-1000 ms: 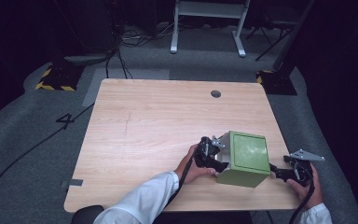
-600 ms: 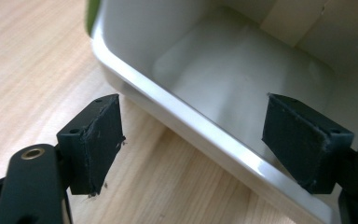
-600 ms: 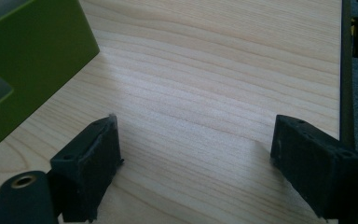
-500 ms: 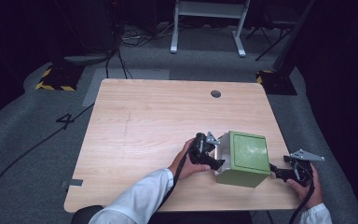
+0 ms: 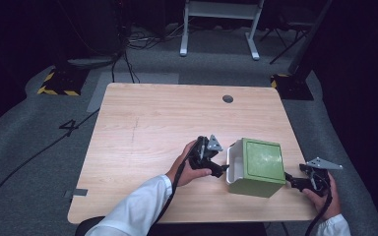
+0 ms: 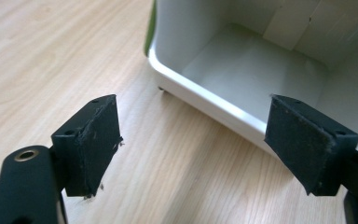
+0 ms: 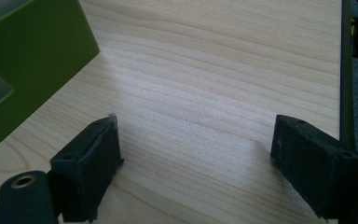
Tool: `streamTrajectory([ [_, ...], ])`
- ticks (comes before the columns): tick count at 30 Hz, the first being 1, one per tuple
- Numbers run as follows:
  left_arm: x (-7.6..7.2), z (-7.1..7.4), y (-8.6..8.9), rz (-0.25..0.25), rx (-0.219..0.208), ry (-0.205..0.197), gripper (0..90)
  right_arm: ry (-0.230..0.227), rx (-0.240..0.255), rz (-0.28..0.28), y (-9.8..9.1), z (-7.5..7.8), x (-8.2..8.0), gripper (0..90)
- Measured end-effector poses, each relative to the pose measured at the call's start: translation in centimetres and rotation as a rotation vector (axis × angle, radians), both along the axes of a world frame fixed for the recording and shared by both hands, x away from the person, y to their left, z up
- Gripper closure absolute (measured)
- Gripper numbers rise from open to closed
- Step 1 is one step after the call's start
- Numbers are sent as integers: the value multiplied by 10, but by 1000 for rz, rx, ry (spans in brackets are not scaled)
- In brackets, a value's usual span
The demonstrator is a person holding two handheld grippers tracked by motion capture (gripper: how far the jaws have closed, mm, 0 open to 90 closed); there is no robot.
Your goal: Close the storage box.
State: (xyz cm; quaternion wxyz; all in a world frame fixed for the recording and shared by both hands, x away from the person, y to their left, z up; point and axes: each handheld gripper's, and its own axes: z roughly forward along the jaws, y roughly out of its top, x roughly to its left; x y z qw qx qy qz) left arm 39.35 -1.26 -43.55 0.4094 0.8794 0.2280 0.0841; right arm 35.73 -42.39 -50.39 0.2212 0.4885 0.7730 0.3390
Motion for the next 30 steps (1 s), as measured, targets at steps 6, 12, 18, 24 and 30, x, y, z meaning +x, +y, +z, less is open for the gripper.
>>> streamTrajectory([
  [6, -1, 11, 20, -8, 40, -67, 172, 0, 0, 0, 0, 0, 0, 157],
  [12, -4, 17, 43, 8, 125, -116, 175, 0, 0, 0, 0, 0, 0, 157],
  [18, -4, 14, 62, 33, 147, -118, 175, 0, 1, 1, 0, 0, 0, 157],
  [24, -7, 6, 89, 84, 229, -159, 171, -1, -1, 4, 0, 0, 0, 157],
  [30, -15, -4, 112, 83, 275, -194, 170, 0, 0, 4, 0, 0, -1, 157],
])
